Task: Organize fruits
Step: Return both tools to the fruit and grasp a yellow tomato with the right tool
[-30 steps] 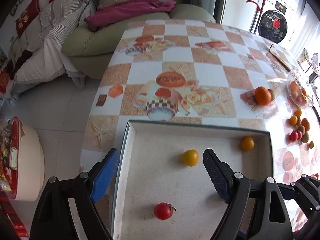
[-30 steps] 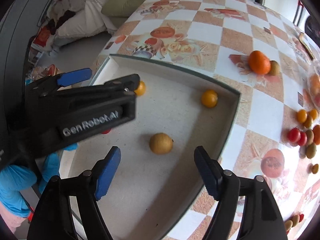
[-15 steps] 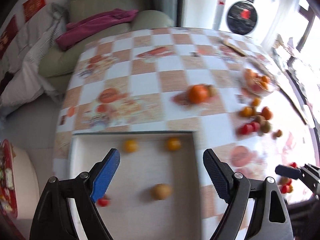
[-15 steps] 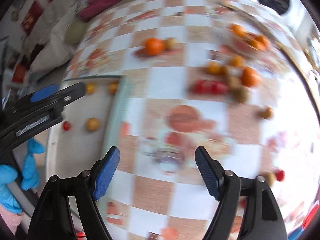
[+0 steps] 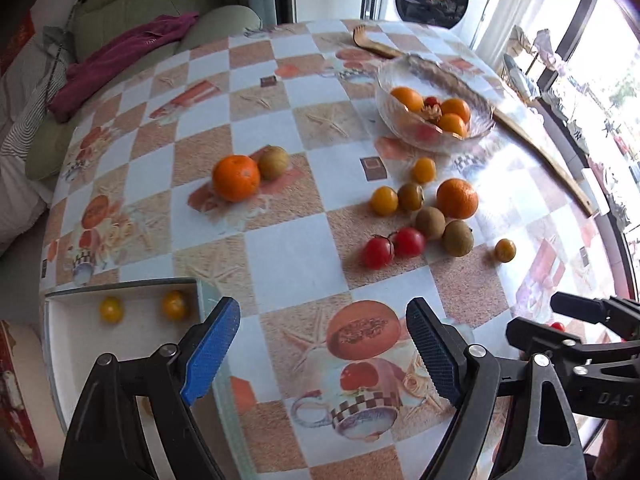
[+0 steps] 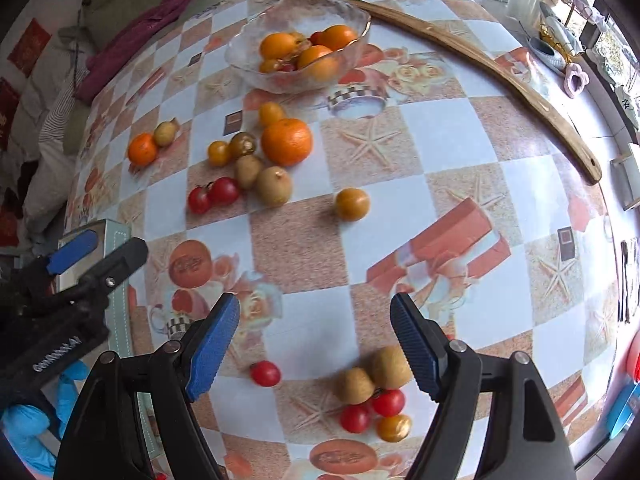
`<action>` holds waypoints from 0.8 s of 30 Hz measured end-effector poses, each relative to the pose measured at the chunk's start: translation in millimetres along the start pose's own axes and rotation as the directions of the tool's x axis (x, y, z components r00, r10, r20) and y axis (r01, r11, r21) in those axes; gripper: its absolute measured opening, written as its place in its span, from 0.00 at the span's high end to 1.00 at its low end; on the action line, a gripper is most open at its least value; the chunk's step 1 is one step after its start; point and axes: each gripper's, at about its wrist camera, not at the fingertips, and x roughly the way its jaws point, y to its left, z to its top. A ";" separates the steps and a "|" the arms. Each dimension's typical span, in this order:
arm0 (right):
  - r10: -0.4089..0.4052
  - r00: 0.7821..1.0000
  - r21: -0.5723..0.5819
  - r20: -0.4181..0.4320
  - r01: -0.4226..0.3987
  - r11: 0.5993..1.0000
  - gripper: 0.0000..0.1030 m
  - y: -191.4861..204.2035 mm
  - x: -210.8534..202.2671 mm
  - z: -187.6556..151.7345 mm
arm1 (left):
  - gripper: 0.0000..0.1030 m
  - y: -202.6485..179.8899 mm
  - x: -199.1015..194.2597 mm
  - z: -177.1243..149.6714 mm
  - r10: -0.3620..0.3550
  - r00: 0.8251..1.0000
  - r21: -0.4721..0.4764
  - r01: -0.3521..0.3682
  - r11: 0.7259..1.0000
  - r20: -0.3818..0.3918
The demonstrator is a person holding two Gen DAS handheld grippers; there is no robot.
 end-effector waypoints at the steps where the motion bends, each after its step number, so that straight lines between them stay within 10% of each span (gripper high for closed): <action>1: -0.002 1.000 -0.003 -0.001 0.002 1.000 0.22 -3.2 1.2 2.0 | 0.16 -2.9 5.9 0.4 0.004 1.000 0.003 -0.004 1.000 -0.008; 17: -0.042 0.998 -0.088 0.045 0.046 0.995 0.23 -14.2 26.5 23.3 | 0.16 -20.1 48.9 10.7 0.052 0.999 0.030 -0.052 0.998 0.005; 24: -0.085 0.993 -0.150 0.083 0.097 0.984 0.41 1.1 34.2 35.8 | 0.16 -25.1 52.0 17.6 0.051 0.998 0.041 -0.053 0.998 0.037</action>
